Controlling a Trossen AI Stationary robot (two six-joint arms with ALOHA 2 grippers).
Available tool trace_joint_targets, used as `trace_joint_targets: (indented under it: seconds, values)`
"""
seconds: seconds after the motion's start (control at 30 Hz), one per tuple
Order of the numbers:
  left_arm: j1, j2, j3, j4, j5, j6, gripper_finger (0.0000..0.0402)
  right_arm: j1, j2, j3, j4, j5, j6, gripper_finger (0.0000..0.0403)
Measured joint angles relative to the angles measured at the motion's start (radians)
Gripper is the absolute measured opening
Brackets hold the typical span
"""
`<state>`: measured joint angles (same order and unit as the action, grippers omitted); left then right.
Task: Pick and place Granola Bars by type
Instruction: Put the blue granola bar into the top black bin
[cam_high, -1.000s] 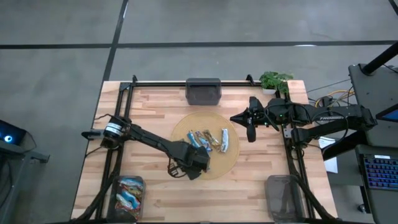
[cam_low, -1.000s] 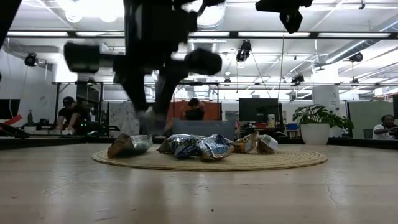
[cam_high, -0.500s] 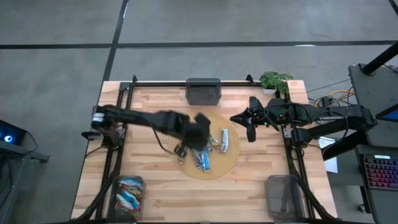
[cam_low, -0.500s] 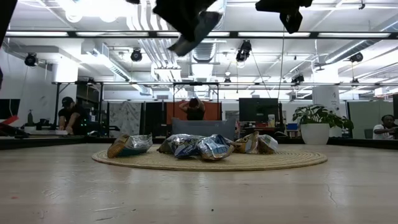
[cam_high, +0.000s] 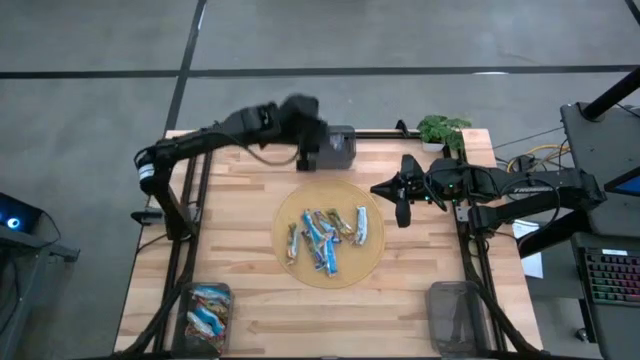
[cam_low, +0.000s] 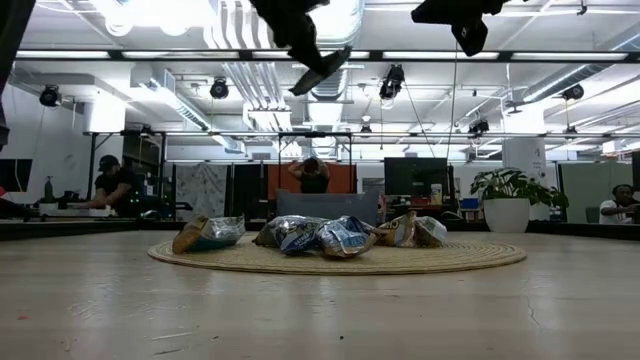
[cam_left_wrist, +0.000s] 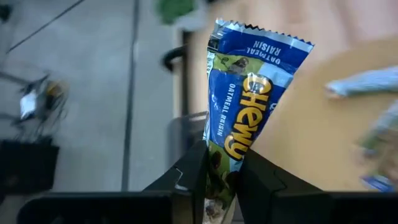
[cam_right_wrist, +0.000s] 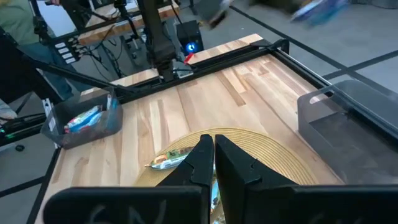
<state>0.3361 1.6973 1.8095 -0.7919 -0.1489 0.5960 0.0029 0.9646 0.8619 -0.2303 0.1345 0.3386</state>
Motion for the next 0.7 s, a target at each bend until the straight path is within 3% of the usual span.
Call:
trace_joint_targets:
  seconds: [0.3, 0.7]
  values:
    - [0.179, 0.077, -0.012, 0.159, 0.122, -0.121, 0.0055, 0.000, 0.000, 0.000, -0.002, 0.004, 0.003, 0.0009]
    - [0.216, 0.244, -0.049, 0.261, 0.141, -0.133, 0.0055, 0.000, 0.000, 0.000, -0.003, 0.027, 0.003, 0.0009]
